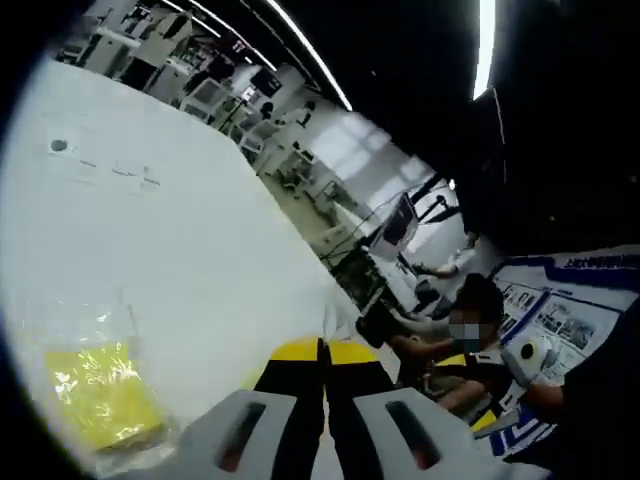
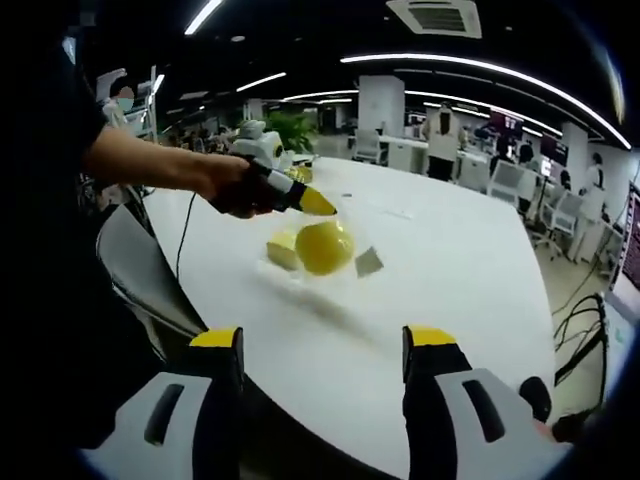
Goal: Compare the silicone blocks by pressing each to a similar depth, holding the contact briefly, and releasing to observe deformation and rebound differences across the visible hardness samples.
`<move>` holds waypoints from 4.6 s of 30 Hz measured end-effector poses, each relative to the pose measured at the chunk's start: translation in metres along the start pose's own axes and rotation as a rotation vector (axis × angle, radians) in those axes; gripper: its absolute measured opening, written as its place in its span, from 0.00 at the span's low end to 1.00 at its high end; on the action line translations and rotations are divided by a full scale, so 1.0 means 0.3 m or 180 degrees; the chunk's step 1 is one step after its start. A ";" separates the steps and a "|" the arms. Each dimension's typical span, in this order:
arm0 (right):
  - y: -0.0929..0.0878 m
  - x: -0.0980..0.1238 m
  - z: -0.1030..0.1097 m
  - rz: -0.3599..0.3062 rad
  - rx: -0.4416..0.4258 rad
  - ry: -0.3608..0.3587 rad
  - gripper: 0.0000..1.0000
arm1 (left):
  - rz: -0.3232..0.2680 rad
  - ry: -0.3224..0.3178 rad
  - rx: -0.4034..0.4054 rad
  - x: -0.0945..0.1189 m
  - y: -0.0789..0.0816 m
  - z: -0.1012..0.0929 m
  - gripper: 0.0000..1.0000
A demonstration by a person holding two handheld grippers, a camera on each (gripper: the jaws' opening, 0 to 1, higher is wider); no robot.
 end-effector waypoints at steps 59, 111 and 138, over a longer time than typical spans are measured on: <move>0.520 -0.335 0.151 -0.0957 0.0488 0.1484 0.41 | -0.0392 -0.0886 -0.1157 0.431 0.171 -0.379 0.00; 0.636 -0.348 0.093 -0.1059 0.0499 0.1605 0.14 | -0.0704 -0.0854 -0.0954 0.417 0.277 -0.365 0.00; 0.590 -0.367 0.089 -0.0891 0.0455 0.1496 0.34 | -0.0525 -0.0801 -0.0614 0.387 0.233 -0.333 0.00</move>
Point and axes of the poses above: the point that each gripper's makers call its tool centre point, and the gripper's own axes: x roughly backward along the fingers, z roughly to its left, y roughly out of its top, the point moved 4 cm from there along x, roughly backward along the fingers, and after that the axes turned 10 degrees about y, right-handed, at the moved point
